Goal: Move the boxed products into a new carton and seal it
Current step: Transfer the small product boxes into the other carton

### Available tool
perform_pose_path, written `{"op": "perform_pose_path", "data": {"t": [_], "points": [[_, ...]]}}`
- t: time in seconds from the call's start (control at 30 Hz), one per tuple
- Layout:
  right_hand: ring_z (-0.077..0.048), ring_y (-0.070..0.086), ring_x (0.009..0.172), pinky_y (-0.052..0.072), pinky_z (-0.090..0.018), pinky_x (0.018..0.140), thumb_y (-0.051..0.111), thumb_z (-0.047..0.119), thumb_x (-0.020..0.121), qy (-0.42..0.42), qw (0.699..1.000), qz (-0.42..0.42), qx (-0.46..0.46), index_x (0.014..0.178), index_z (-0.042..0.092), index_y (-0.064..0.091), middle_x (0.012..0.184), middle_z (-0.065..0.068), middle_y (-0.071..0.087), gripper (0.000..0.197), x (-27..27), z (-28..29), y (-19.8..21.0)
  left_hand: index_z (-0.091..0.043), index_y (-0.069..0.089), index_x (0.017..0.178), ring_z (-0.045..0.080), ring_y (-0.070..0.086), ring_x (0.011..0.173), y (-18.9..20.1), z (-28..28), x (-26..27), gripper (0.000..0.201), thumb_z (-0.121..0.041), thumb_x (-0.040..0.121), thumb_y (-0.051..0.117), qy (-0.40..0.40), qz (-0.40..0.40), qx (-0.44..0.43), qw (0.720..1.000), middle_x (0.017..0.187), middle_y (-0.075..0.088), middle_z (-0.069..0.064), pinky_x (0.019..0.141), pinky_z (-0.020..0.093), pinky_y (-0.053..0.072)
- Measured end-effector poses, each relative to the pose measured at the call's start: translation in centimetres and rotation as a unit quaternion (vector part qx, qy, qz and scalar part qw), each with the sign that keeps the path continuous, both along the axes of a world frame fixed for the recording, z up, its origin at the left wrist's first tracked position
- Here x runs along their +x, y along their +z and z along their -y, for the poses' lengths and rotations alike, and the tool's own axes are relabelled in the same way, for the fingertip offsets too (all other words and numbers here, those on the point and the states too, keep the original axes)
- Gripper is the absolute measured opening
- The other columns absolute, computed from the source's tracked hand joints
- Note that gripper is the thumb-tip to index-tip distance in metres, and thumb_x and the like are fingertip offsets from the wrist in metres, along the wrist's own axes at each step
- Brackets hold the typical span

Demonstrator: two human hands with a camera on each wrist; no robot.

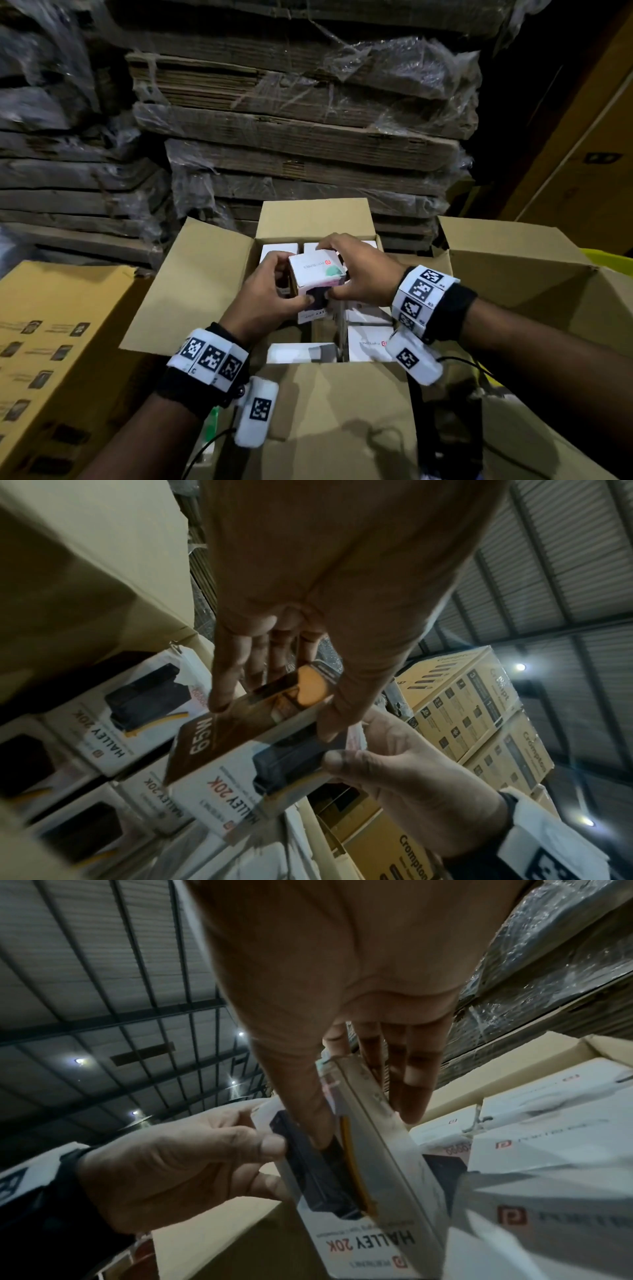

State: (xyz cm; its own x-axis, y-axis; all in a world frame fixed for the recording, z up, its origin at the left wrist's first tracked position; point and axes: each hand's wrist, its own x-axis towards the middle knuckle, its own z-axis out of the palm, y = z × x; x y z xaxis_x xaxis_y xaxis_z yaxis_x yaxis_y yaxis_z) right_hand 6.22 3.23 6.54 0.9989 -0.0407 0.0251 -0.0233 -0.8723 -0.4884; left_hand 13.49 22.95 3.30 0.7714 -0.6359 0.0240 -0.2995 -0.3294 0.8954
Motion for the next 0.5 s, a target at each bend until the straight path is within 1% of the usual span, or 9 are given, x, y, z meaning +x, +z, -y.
{"op": "perform_pose_path", "data": {"t": [0.03,0.1,0.17,0.2,0.27,0.3,0.37,0.43,0.5], "points": [[-0.018,0.055,0.104,0.049,-0.034,0.085,0.079,0.026,0.069,-0.007,1.000,-0.009,-0.014,0.125,0.023,0.045,0.120,0.000,0.053,0.065,0.3,-0.1,-0.1,-0.021,0.050,0.123,0.010,0.064,0.107,-0.2,0.0,0.2,0.071,-0.036,0.064,0.086,0.009,0.003,0.007,1.000,0.118,0.064,0.000,0.091,0.038,0.057],[-0.021,0.056,0.102,0.048,-0.032,0.082,0.078,0.028,0.069,-0.012,0.999,-0.025,-0.047,0.124,0.021,0.044,0.120,-0.001,0.050,0.064,0.9,-0.3,-0.5,-0.019,0.049,0.125,0.011,0.067,0.100,-0.3,-0.2,0.5,0.066,-0.025,0.071,0.088,0.037,-0.019,0.015,0.999,0.118,0.062,0.002,0.084,0.033,0.059],[-0.023,0.056,0.101,0.045,-0.030,0.079,0.077,0.028,0.069,-0.005,0.997,-0.041,-0.071,0.122,0.020,0.044,0.120,-0.003,0.049,0.063,1.5,-0.6,-1.0,-0.018,0.050,0.125,0.016,0.069,0.090,-0.5,-0.3,1.1,0.060,-0.019,0.076,0.085,0.040,-0.060,0.020,0.997,0.113,0.062,0.005,0.075,0.037,0.061],[-0.024,0.056,0.100,0.044,-0.030,0.077,0.077,0.028,0.070,0.000,0.995,-0.057,-0.080,0.121,0.020,0.045,0.120,-0.003,0.048,0.061,1.8,-0.8,-1.2,-0.018,0.050,0.124,0.018,0.069,0.090,-0.8,-0.3,1.4,0.057,-0.017,0.078,0.083,0.033,-0.075,0.031,0.996,0.111,0.063,0.005,0.073,0.042,0.062],[-0.025,0.057,0.096,0.045,-0.031,0.075,0.077,0.031,0.071,0.012,0.990,-0.095,-0.103,0.120,0.021,0.045,0.116,-0.003,0.046,0.060,2.3,-1.3,-1.6,-0.018,0.052,0.123,0.023,0.069,0.094,-1.6,-0.2,2.2,0.053,-0.015,0.079,0.081,0.013,-0.079,0.059,0.995,0.108,0.065,0.006,0.075,0.048,0.061],[-0.025,0.057,0.095,0.046,-0.032,0.074,0.078,0.034,0.070,0.018,0.986,-0.112,-0.121,0.120,0.021,0.045,0.115,-0.003,0.046,0.060,2.5,-1.5,-1.8,-0.018,0.053,0.122,0.024,0.068,0.096,-2.2,-0.1,2.7,0.051,-0.016,0.079,0.081,0.005,-0.069,0.078,0.994,0.107,0.065,0.005,0.078,0.049,0.060],[-0.025,0.058,0.092,0.049,-0.035,0.073,0.079,0.041,0.069,0.029,0.976,-0.140,-0.163,0.117,0.021,0.045,0.113,-0.003,0.049,0.062,2.8,-2.0,-2.3,-0.018,0.053,0.120,0.022,0.067,0.097,-3.0,0.4,3.3,0.049,-0.017,0.079,0.080,-0.015,-0.040,0.133,0.990,0.105,0.064,0.001,0.083,0.047,0.059],[-0.026,0.059,0.092,0.051,-0.036,0.074,0.080,0.045,0.068,0.045,0.964,-0.167,-0.201,0.115,0.021,0.044,0.111,-0.003,0.053,0.064,3.2,-2.4,-2.5,-0.020,0.050,0.122,0.023,0.066,0.098,-3.3,0.9,3.8,0.051,-0.018,0.080,0.079,-0.038,-0.041,0.183,0.981,0.109,0.063,0.002,0.084,0.047,0.058],[-0.026,0.059,0.095,0.049,-0.033,0.073,0.079,0.044,0.069,0.070,0.951,-0.188,-0.235,0.117,0.019,0.046,0.111,-0.005,0.057,0.064,3.7,-2.7,-2.9,-0.018,0.048,0.126,0.026,0.064,0.102,-3.2,1.4,4.3,0.055,-0.019,0.081,0.079,-0.061,-0.050,0.231,0.970,0.113,0.061,0.006,0.086,0.044,0.057]]}}
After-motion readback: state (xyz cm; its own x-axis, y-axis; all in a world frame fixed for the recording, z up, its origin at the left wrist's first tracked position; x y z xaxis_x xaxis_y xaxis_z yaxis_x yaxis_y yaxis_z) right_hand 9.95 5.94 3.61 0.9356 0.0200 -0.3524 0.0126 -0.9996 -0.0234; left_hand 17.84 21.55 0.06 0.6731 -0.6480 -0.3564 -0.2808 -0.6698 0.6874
